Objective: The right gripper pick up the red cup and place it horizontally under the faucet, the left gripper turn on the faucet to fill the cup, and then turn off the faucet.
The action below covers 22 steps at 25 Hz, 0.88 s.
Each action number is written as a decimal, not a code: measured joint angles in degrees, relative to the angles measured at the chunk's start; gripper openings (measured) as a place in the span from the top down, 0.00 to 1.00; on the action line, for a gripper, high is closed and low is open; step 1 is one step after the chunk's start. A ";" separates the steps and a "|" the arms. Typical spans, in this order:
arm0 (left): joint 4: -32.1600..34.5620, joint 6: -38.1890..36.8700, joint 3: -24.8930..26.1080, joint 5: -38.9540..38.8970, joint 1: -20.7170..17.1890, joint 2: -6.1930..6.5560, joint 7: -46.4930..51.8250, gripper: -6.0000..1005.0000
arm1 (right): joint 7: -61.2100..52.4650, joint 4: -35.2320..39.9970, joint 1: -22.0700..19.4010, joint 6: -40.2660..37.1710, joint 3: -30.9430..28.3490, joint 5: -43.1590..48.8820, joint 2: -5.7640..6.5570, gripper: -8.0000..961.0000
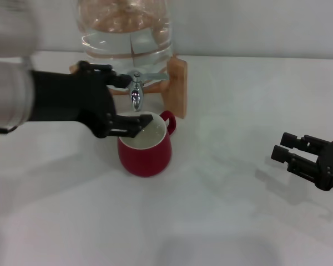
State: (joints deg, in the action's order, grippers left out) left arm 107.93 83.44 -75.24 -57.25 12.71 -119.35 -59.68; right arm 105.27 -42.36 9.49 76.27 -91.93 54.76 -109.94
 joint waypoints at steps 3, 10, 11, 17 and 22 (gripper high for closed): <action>-2.58 -2.85 2.35 -6.75 -4.85 -0.05 -1.16 0.20 | 0.02 0.00 0.07 0.00 -0.01 0.00 -0.07 0.50; -16.69 -4.55 8.57 -25.08 -9.34 0.11 -9.26 0.20 | 0.13 0.00 0.25 -0.31 -0.40 0.00 -0.09 0.50; -25.45 -2.05 13.48 -31.09 -8.40 0.28 -11.97 0.20 | 0.13 0.00 0.25 -0.31 -0.53 0.00 -0.09 0.50; -47.16 4.35 27.42 -34.20 -2.55 0.38 -17.76 0.20 | 0.52 0.00 0.28 -0.60 -0.72 0.00 -0.10 0.49; -59.42 5.12 34.72 -33.45 0.30 0.81 -24.21 0.20 | 2.88 0.73 0.27 -0.84 -0.71 0.05 -0.34 0.49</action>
State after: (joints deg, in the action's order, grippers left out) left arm 48.51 88.56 -40.52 -90.70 13.00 -118.53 -83.89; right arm 108.15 -41.63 9.76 75.43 -92.64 54.80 -110.29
